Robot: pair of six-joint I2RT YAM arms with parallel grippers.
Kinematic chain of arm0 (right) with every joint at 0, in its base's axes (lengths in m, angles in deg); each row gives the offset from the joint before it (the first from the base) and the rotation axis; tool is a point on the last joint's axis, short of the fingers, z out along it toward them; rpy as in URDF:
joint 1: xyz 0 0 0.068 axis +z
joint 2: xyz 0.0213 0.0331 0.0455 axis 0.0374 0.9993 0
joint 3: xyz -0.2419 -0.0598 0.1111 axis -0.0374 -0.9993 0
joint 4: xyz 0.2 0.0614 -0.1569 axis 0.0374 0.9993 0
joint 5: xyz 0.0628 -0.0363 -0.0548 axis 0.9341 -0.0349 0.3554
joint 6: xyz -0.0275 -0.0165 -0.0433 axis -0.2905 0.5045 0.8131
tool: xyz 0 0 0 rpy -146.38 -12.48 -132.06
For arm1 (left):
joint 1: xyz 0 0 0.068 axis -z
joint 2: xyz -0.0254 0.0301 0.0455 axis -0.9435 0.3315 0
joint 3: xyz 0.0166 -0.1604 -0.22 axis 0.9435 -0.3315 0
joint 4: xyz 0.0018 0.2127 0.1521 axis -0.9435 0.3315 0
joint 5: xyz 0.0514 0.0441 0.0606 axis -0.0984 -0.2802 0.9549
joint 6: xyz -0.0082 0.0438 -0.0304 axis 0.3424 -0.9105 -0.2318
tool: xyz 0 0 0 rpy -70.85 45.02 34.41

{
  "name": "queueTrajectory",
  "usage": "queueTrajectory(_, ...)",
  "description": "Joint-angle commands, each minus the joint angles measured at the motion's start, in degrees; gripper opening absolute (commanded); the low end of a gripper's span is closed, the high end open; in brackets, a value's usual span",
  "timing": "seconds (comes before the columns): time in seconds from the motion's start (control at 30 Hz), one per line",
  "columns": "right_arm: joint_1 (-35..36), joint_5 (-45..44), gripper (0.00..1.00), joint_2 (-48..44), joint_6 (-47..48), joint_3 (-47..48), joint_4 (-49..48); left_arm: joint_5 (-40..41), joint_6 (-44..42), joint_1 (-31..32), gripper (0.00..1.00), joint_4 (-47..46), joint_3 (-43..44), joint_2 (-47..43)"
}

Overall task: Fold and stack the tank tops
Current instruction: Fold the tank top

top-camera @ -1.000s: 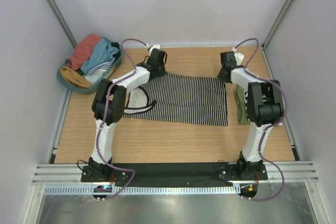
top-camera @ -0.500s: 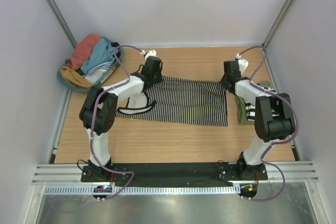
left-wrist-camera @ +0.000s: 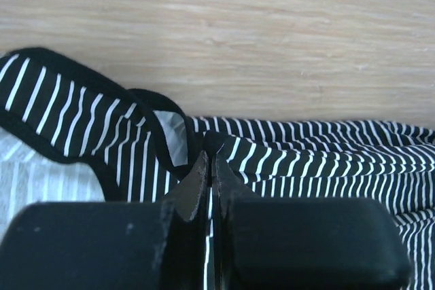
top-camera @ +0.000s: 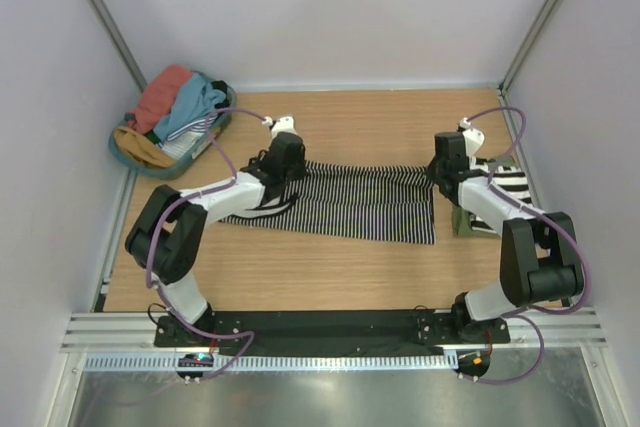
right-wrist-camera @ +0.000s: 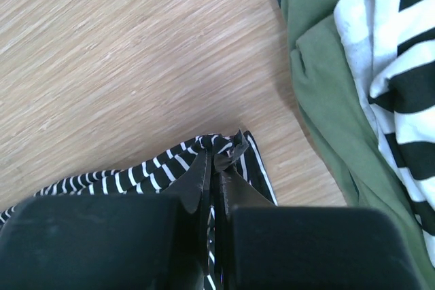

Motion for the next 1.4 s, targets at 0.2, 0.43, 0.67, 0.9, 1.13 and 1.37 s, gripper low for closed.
queueTrajectory(0.2, 0.4, -1.9, 0.01, -9.3, -3.7, -6.3, 1.3, 8.5, 1.9, 2.8, 0.00, -3.7, -9.9, -7.9)
queueTrajectory(0.43, 1.5, -1.7, 0.01, -14.5, -4.7, -10.3, 3.3, 9.6, 3.0, 4.3, 0.00, -4.6, -14.7, -11.2)
queueTrajectory(0.67, 1.7, -2.3, 0.01, -19.6, -5.1, -14.3, 5.6, 11.2, 4.1, 7.5, 0.00, -5.1, -17.5, -12.6)
queueTrajectory(0.9, 1.8, -1.3, 0.06, -21.9, -6.4, -16.9, 6.2, 13.8, 7.1, 11.0, 0.00, -3.5, -18.8, -12.3)
queueTrajectory(1.13, 1.9, -2.4, 0.27, -27.5, -9.2, -21.5, 5.9, 19.0, 10.7, 13.7, 0.05, -2.1, -19.8, -11.0)
queueTrajectory(1.37, 2.1, -5.3, 0.45, -36.7, -9.7, -24.9, 5.9, 23.2, 12.4, 14.5, 0.35, -2.8, -23.9, -15.7)
